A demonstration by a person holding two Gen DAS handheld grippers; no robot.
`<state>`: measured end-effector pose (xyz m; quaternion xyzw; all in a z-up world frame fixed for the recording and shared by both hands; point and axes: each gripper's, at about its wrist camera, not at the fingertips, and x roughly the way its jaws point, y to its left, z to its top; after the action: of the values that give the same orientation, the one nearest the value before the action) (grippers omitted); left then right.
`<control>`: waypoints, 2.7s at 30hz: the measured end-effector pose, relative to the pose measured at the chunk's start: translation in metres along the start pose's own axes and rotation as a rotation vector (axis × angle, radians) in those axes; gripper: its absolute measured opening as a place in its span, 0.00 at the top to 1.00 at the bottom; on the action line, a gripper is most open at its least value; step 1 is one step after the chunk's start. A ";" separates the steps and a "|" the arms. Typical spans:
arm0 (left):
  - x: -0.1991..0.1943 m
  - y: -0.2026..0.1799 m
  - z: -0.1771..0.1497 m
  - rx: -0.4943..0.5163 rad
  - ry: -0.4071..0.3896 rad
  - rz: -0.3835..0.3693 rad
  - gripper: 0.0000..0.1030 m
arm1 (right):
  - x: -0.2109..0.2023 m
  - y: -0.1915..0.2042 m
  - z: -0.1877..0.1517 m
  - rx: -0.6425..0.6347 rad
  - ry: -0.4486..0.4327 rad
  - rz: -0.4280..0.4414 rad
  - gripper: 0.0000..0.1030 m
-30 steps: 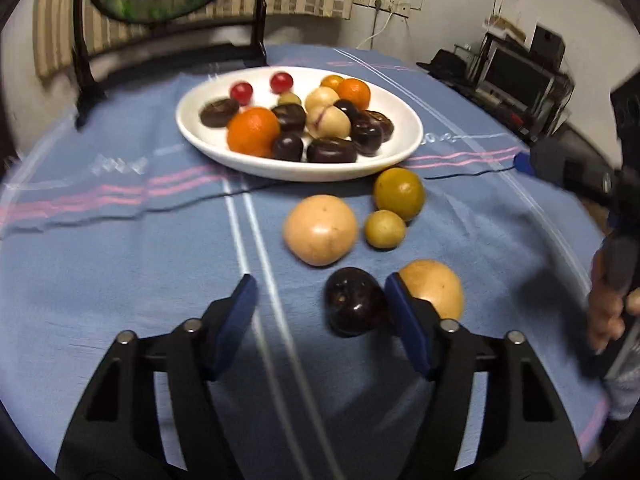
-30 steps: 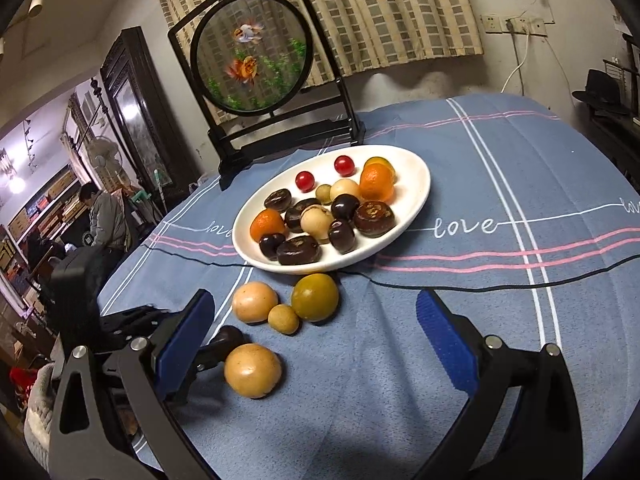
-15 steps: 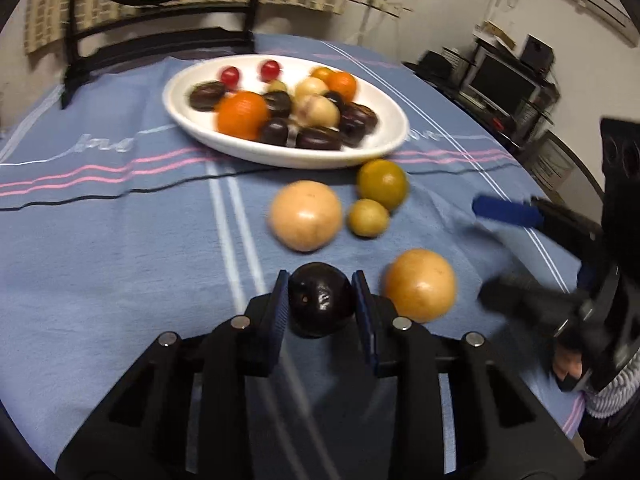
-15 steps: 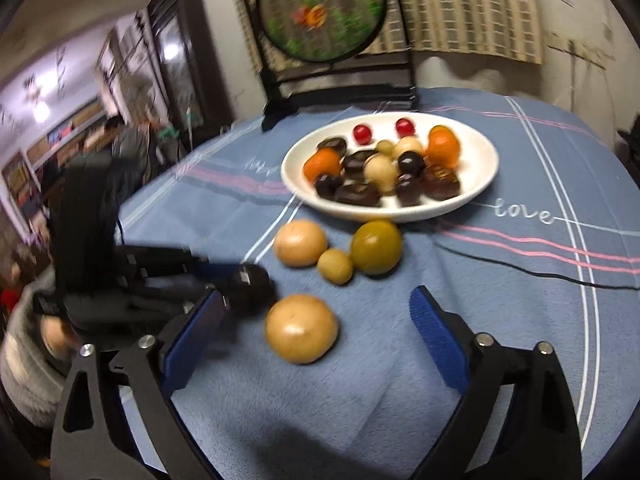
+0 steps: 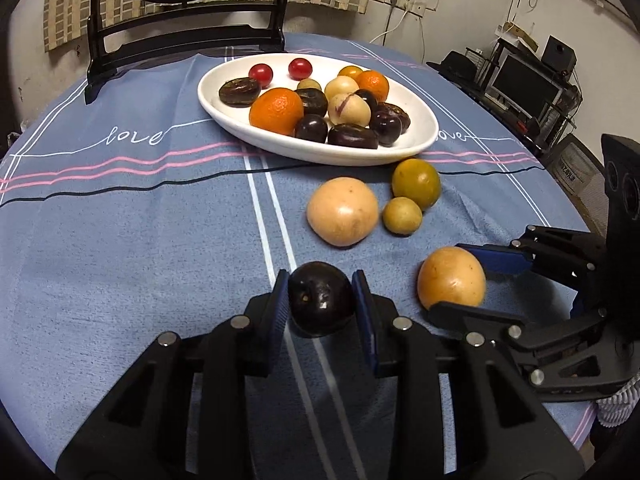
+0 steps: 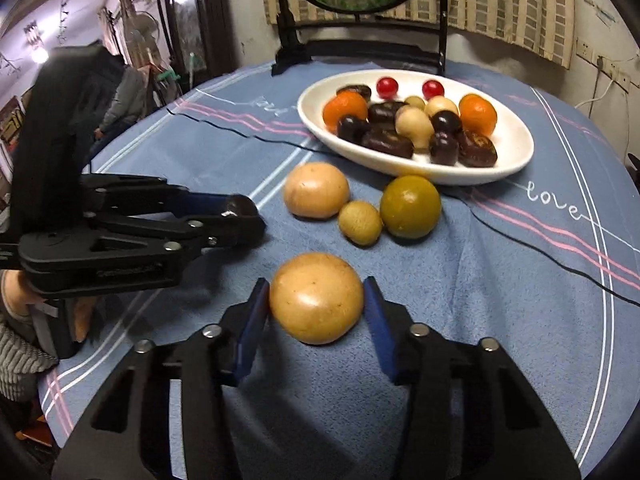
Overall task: Organize fruits
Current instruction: 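Place the dark fruit on the plate with the left gripper while the right places the beige fruit, then withdraw both grippers from the plate toward the remaining fruits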
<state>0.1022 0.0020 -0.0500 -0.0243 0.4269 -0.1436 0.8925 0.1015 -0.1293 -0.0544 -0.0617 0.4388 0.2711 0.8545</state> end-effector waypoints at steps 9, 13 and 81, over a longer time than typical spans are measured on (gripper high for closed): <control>-0.025 -0.007 0.028 0.007 -0.124 -0.031 0.69 | -0.030 -0.019 0.015 0.063 -0.129 0.002 0.55; -0.028 -0.010 0.072 0.014 -0.173 0.005 0.69 | -0.046 -0.046 0.047 0.122 -0.199 -0.034 0.55; -0.005 -0.043 0.012 0.107 -0.112 0.270 0.03 | 0.005 -0.073 0.032 0.204 -0.057 -0.247 0.04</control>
<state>0.0982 -0.0384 -0.0319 0.0729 0.3675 -0.0434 0.9261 0.1645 -0.1778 -0.0482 -0.0202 0.4288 0.1196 0.8952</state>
